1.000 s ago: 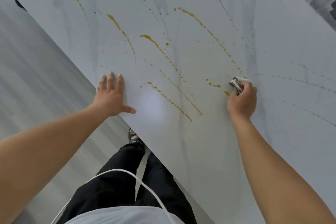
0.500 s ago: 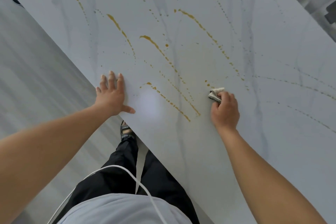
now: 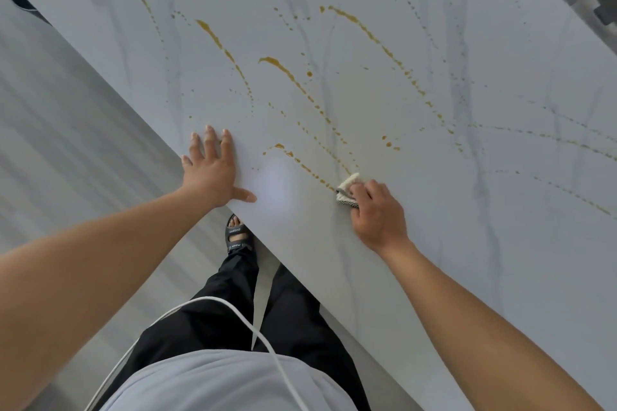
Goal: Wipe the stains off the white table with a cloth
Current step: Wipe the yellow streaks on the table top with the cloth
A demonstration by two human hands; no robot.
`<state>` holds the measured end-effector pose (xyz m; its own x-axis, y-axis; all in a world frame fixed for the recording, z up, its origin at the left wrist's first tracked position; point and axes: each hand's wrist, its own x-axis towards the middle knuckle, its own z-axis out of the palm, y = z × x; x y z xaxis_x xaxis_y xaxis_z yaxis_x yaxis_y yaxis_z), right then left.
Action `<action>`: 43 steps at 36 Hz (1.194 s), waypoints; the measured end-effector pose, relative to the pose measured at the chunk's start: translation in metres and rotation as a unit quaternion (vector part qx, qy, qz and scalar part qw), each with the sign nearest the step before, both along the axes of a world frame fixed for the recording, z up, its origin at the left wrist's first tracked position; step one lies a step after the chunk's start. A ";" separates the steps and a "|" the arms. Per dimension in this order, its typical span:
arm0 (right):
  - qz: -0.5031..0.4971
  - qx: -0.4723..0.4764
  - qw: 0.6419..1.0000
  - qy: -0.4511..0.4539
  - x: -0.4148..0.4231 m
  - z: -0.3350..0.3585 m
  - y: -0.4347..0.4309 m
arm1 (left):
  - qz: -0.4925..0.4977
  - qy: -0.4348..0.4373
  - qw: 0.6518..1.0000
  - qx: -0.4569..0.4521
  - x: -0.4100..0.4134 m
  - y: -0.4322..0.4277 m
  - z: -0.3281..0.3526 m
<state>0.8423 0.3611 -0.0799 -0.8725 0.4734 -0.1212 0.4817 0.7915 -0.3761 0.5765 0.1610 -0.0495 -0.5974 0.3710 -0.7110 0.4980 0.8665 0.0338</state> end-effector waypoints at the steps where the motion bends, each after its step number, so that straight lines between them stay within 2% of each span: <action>1: 0.035 -0.003 0.999 0.002 0.001 0.001 0.000 | -0.001 0.001 1.000 -0.001 0.001 0.000 0.000; 3: 0.049 -0.004 0.999 0.004 0.002 0.001 0.003 | -0.004 0.002 1.000 -0.003 0.001 0.000 0.000; 4: 0.021 -0.003 1.000 -0.001 0.001 0.000 0.005 | -0.005 0.002 1.000 -0.002 0.001 -0.001 -0.001; 7: -0.148 -0.016 0.989 -0.013 -0.004 -0.001 0.003 | -0.005 0.001 1.000 0.003 0.000 -0.002 -0.002; 8: -0.172 -0.012 0.985 -0.013 -0.006 -0.002 -0.001 | -0.005 0.001 1.000 0.003 0.001 -0.002 -0.002; 10: -0.127 0.014 0.992 -0.011 -0.007 -0.003 -0.016 | -0.005 0.001 1.000 0.004 0.001 -0.002 -0.001; 13: 0.028 0.010 1.000 -0.003 -0.004 -0.003 -0.030 | -0.007 0.000 1.000 0.004 0.001 -0.002 -0.001; 15: 0.045 -0.003 0.999 -0.007 -0.004 -0.003 -0.029 | -0.007 0.000 1.000 0.004 0.001 -0.003 -0.001; 19: -0.160 -0.036 0.986 -0.004 -0.006 -0.004 -0.029 | -0.005 0.000 1.000 0.014 0.000 -0.004 -0.002; 20: -0.183 -0.033 0.983 -0.001 -0.008 -0.004 -0.032 | -0.006 0.000 1.000 0.015 0.000 -0.004 -0.002; 22: -0.139 -0.010 0.990 -0.002 -0.009 -0.004 -0.044 | -0.006 0.000 1.000 0.014 0.000 -0.004 -0.002; 25: 0.020 -0.010 1.000 -0.002 -0.006 -0.002 -0.061 | -0.010 0.003 1.000 0.013 0.000 -0.005 -0.002; 27: 0.078 -0.020 0.997 0.000 -0.004 -0.001 -0.063 | -0.011 0.002 1.000 0.014 0.000 -0.005 -0.003; 29: 0.062 -0.028 0.998 0.003 -0.004 -0.001 -0.060 | -0.013 0.004 1.000 0.015 0.000 -0.006 -0.003; 34: -0.136 -0.030 0.990 -0.005 -0.008 -0.002 -0.060 | -0.018 0.006 1.000 0.016 0.000 -0.007 -0.004; 36: -0.095 -0.010 0.995 -0.006 -0.009 -0.001 -0.071 | -0.020 0.007 1.000 0.017 0.000 -0.008 -0.004; 40: 0.088 -0.033 0.995 -0.023 -0.006 0.003 -0.090 | -0.021 0.009 0.999 0.026 0.000 -0.009 -0.004; 43: 0.095 -0.042 0.994 -0.026 -0.004 0.005 -0.088 | -0.024 0.009 0.999 0.025 0.001 -0.009 -0.003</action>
